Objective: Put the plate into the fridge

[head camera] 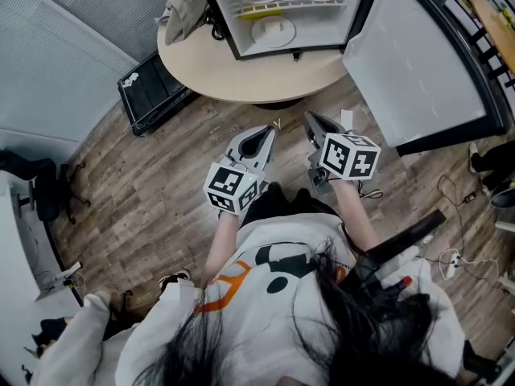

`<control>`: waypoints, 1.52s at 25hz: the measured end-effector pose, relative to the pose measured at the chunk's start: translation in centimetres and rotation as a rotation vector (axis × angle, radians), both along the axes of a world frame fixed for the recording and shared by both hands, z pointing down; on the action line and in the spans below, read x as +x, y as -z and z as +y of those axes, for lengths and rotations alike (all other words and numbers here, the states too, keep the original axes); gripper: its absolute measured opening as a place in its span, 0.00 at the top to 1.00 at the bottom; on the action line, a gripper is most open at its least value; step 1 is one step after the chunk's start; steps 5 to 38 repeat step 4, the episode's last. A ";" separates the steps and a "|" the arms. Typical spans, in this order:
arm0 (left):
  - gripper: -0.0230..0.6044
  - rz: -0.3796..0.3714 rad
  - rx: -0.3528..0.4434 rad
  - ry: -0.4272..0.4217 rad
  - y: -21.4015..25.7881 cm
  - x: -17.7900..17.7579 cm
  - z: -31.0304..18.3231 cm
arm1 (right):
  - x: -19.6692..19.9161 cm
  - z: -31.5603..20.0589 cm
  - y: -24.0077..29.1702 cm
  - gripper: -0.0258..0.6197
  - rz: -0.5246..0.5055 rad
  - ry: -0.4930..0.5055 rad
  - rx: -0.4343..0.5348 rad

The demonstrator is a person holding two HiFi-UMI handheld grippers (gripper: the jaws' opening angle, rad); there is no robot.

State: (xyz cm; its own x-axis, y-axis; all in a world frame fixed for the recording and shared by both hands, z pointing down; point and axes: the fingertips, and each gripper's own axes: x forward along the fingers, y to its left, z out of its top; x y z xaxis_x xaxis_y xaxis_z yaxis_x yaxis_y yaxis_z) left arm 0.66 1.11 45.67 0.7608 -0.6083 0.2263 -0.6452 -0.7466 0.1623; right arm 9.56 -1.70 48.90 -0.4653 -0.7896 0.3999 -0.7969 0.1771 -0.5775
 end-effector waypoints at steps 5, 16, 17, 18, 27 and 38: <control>0.94 -0.001 -0.002 -0.002 0.1 -0.4 0.2 | -0.3 0.2 0.0 0.94 0.001 -0.004 -0.004; 0.94 -0.001 -0.002 -0.002 0.1 -0.4 0.2 | -0.3 0.2 0.0 0.94 0.001 -0.004 -0.004; 0.94 -0.001 -0.002 -0.002 0.1 -0.4 0.2 | -0.3 0.2 0.0 0.94 0.001 -0.004 -0.004; 0.94 -0.001 -0.002 -0.002 0.1 -0.4 0.2 | -0.3 0.2 0.0 0.94 0.001 -0.004 -0.004; 0.94 -0.001 -0.002 -0.002 0.1 -0.4 0.2 | -0.3 0.2 0.0 0.94 0.001 -0.004 -0.004; 0.94 -0.001 -0.002 -0.002 0.1 -0.4 0.2 | -0.3 0.2 0.0 0.94 0.001 -0.004 -0.004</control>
